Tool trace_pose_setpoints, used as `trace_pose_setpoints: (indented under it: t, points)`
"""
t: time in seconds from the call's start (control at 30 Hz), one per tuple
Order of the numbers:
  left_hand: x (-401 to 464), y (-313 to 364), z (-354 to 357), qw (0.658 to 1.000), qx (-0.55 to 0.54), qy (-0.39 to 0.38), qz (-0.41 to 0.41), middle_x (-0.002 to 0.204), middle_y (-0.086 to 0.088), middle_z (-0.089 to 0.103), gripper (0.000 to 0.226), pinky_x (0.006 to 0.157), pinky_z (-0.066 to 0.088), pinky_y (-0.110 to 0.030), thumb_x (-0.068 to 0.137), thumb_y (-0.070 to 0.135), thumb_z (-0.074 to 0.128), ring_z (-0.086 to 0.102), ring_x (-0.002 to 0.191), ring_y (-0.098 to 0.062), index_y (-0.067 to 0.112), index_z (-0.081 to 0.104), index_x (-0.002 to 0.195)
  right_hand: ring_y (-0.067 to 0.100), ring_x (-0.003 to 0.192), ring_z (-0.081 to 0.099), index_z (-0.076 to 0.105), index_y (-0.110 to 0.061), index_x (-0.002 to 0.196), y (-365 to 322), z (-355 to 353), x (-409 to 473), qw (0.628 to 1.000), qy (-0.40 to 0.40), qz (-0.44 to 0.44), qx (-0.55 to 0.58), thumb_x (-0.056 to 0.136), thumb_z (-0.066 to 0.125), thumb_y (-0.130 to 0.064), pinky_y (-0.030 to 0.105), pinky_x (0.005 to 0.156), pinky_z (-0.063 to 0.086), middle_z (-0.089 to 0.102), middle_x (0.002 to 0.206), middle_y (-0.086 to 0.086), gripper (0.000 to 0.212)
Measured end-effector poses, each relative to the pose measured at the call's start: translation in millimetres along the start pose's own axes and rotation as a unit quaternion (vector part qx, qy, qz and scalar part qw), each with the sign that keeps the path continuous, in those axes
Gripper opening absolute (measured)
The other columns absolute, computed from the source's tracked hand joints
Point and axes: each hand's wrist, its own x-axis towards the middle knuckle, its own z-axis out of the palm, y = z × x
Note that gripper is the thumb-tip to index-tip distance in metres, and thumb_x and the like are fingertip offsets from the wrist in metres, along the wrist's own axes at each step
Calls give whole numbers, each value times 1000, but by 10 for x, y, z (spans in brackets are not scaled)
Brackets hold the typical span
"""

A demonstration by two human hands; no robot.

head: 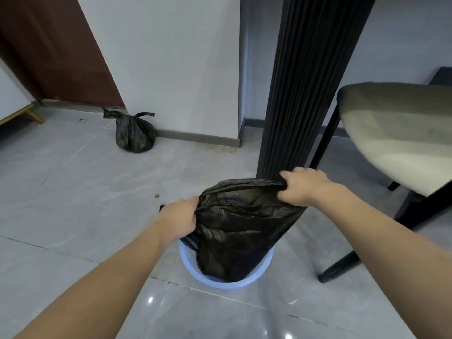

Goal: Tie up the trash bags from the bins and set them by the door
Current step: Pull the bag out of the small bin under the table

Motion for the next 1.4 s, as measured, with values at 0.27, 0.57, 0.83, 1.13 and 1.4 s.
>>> trace_pose_setpoints:
  t: [0.27,0.57,0.83,1.13,1.4]
  points:
    - [-146,154,-144,991,-3,21,134,100,-10,62,28,71,49,-40,90,15,37,59,87,-35,18,53,113,32,133,38,-13,-21,151,-542,619,34,983,-19,-137,-121,68,66,-59,56,116,4,48,139,11,121]
    - [-287,-178,-213,965,132,-225,9,89,4,64,36,72,52,-32,82,51,52,61,82,-20,24,64,103,33,117,50,58,-6,121,-215,653,76,996,-61,8,-68,87,52,-8,39,93,46,49,128,13,35]
    - [-240,-152,-178,977,171,-102,-73,103,-8,65,23,65,42,-32,85,2,41,59,83,-28,11,60,97,23,96,59,60,-16,108,-214,532,102,984,-170,50,29,84,43,-30,30,80,47,61,112,4,32]
    - [-218,-263,-396,990,126,-7,-61,90,-6,67,24,60,40,-28,78,15,44,61,79,-29,17,65,88,11,36,16,50,-17,59,134,176,142,882,-381,73,266,87,60,-48,16,40,12,23,47,-5,43]
    - [-286,-514,-987,977,-67,-101,-174,68,3,67,38,63,43,-29,62,44,43,62,70,-17,19,71,56,5,38,12,38,-23,54,258,-14,181,631,-388,-78,667,85,59,-36,17,32,13,25,44,-11,39]
